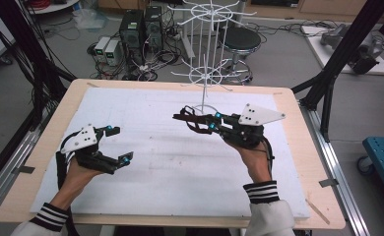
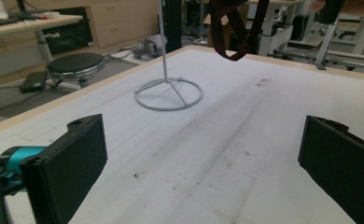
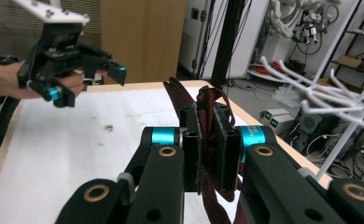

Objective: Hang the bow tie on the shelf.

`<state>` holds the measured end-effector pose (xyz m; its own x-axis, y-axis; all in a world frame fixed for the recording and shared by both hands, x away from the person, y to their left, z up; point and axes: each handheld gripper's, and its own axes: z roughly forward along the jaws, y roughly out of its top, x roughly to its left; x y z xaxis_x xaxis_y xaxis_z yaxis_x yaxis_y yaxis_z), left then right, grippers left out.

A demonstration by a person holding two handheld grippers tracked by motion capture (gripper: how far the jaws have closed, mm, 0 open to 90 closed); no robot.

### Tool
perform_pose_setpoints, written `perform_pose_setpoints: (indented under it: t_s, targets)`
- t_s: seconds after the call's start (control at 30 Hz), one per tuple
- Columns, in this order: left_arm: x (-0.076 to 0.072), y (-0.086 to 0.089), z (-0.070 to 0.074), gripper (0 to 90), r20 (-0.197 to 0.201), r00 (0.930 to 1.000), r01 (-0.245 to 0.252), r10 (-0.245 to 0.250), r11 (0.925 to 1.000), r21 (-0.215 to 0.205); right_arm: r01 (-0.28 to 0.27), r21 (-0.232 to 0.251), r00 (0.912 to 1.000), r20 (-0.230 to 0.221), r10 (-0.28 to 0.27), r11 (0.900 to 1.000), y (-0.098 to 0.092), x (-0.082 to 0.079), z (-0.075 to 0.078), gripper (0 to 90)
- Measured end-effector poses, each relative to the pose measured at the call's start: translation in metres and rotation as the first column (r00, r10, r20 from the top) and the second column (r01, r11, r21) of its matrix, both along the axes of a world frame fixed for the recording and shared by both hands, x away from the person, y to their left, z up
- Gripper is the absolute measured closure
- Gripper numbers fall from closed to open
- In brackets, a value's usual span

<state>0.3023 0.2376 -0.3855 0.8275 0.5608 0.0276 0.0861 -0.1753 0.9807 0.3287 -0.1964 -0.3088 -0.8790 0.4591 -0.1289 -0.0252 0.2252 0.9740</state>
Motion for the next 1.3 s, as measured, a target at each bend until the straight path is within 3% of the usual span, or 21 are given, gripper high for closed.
perform_pose_setpoints:
  t_s: [0.07,0.23,0.47,0.53,0.77,0.97,1.3]
  targets:
    - [-0.002,0.003,-0.002,1.7,-0.002,1.0000,-0.005,0.005,1.0000,0.002,0.011,-0.008,0.9999,-0.006,-0.012,1.000,0.000,0.004,0.005,84.2]
    - [-0.008,0.008,-0.013,1.7,0.040,0.9991,-0.013,0.013,0.9997,0.019,0.017,-0.023,0.9997,-0.020,-0.018,1.000,0.001,0.013,0.013,84.1]
    - [-0.015,0.025,-0.031,1.7,0.046,0.9973,-0.056,0.058,0.9977,-0.039,0.033,-0.048,0.9991,-0.026,-0.034,0.998,0.001,0.022,0.024,84.1]
    - [-0.017,0.030,-0.034,1.7,0.029,0.9972,-0.067,0.068,0.9967,-0.047,0.041,-0.063,0.9986,-0.031,-0.043,0.997,0.002,0.026,0.029,84.1]
    - [-0.020,0.032,-0.037,1.7,0.049,0.9940,-0.094,0.097,0.9933,-0.068,0.061,-0.096,0.9977,-0.022,-0.064,0.993,0.005,0.036,0.044,84.1]
    - [-0.022,0.032,-0.049,1.7,0.035,0.9930,-0.109,0.113,0.9888,-0.102,0.067,-0.135,0.9972,-0.023,-0.071,0.989,0.008,0.045,0.051,84.1]
    - [-0.022,0.031,-0.050,1.7,0.046,0.9923,-0.110,0.115,0.9889,-0.100,0.082,-0.167,0.9941,-0.057,-0.092,0.983,0.009,0.057,0.056,83.9]
